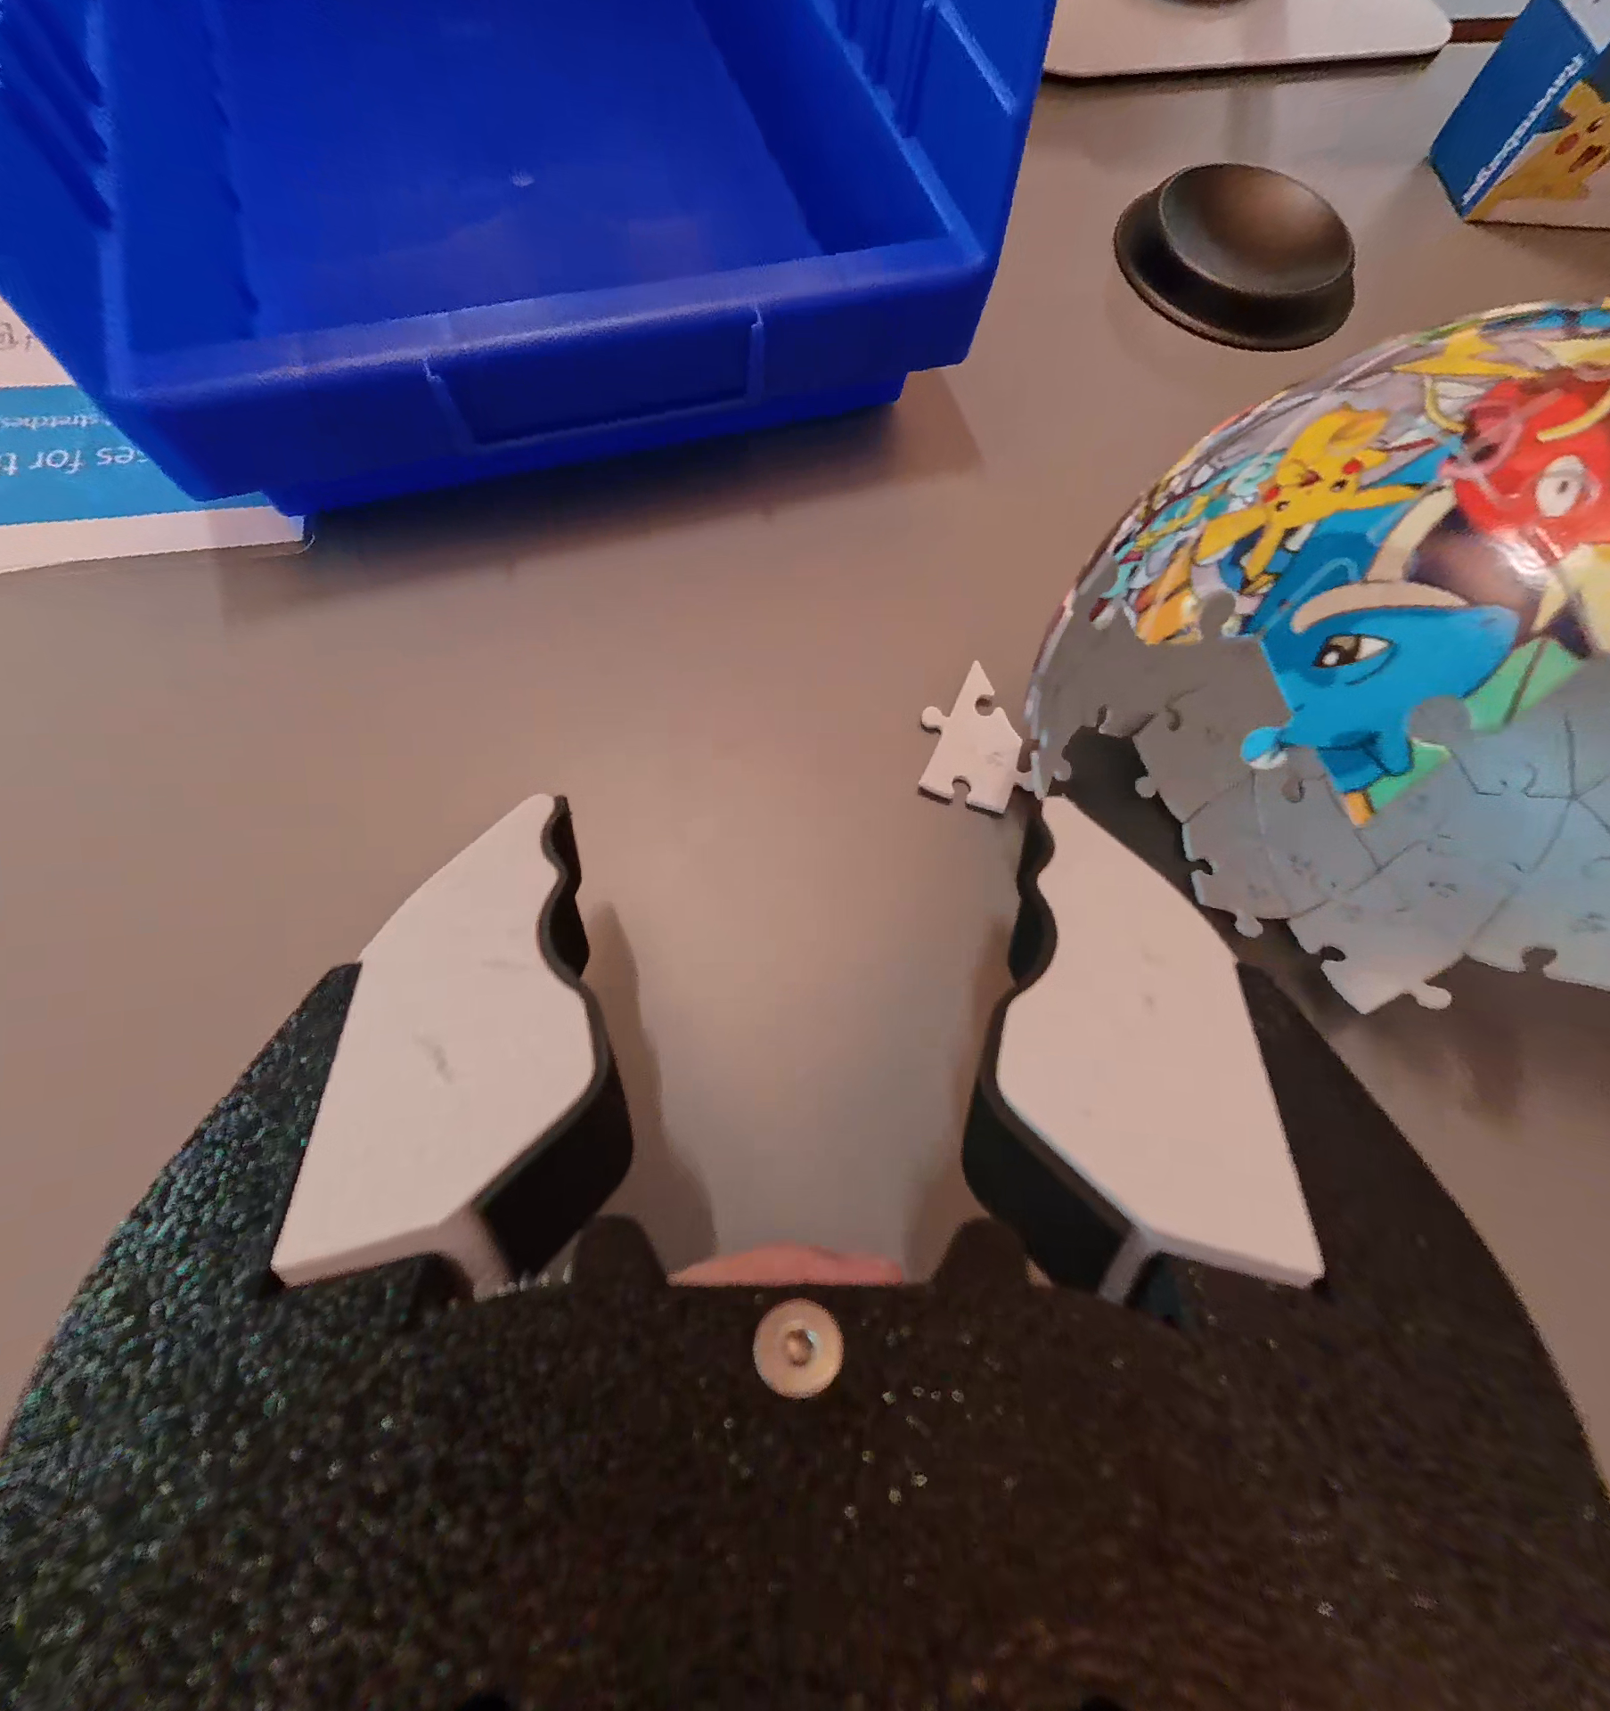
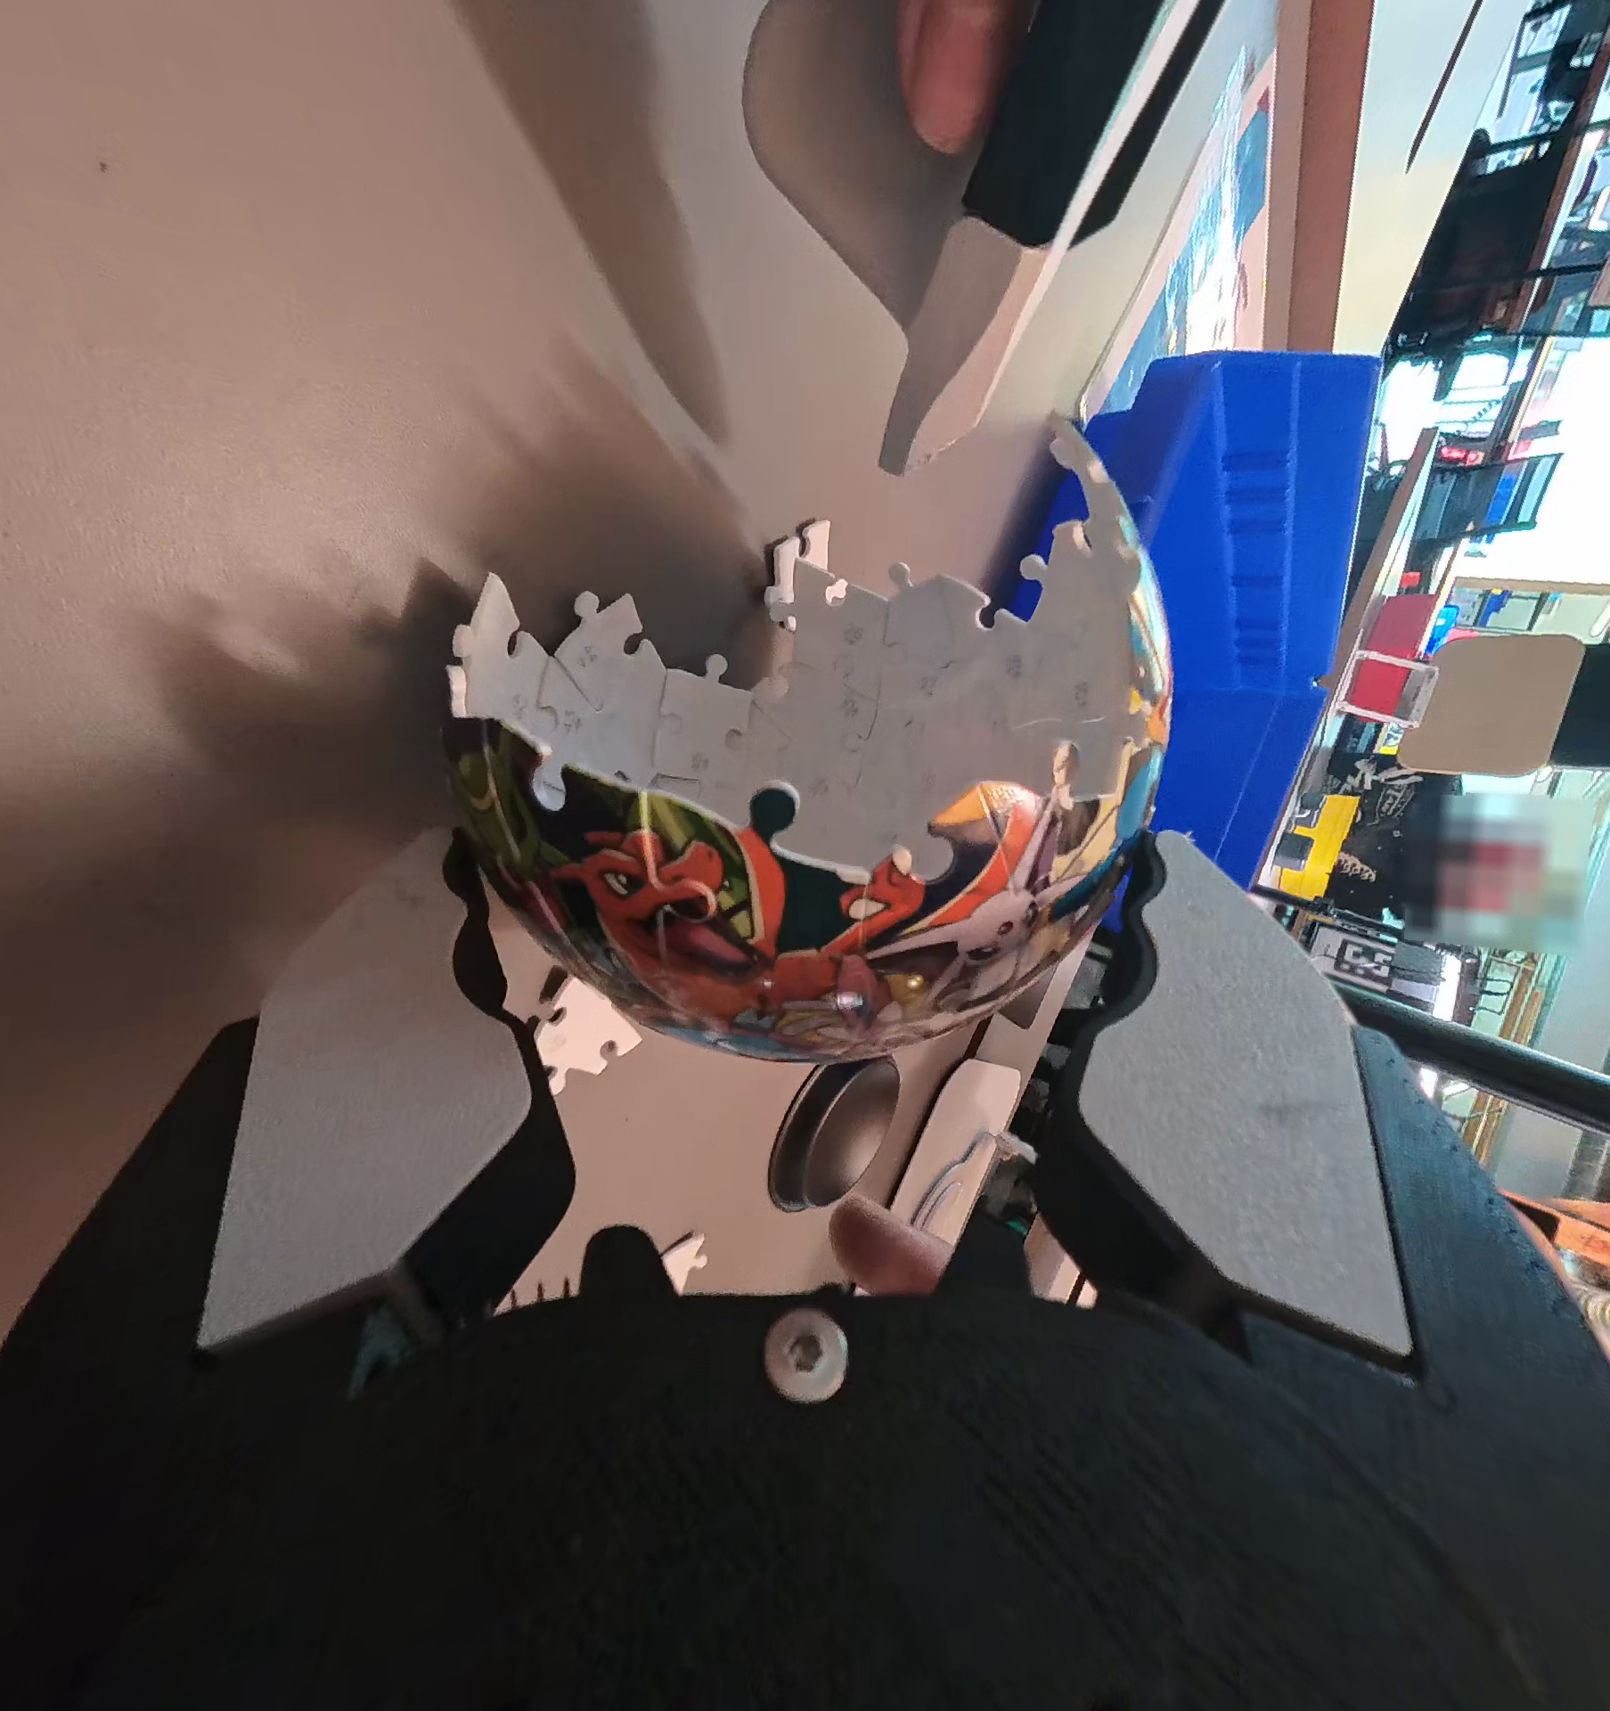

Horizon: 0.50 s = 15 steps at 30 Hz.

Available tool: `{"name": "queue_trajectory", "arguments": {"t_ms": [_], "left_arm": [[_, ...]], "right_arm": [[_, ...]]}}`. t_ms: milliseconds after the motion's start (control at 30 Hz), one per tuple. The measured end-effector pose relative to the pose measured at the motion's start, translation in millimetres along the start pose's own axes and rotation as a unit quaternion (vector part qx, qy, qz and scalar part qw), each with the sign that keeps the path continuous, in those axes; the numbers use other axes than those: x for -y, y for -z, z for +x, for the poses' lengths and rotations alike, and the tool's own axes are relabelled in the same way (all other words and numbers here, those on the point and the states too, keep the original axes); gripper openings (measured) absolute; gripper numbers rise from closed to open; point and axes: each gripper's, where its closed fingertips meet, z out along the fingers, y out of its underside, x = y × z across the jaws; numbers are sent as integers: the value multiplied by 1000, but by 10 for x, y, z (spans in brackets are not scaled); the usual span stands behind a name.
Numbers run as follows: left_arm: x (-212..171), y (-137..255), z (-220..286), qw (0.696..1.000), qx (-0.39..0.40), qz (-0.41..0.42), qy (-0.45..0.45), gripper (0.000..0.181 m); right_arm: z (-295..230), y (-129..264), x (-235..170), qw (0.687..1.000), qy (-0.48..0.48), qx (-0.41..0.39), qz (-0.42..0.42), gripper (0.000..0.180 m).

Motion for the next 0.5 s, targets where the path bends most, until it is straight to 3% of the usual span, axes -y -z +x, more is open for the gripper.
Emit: {"name": "queue_trajectory", "arguments": {"t_ms": [500], "left_arm": [[58, 56, 22, 1000, 11, 13, -16, 83]], "right_arm": [[0, 4, 19, 1000, 11, -3, -8, 127]]}}
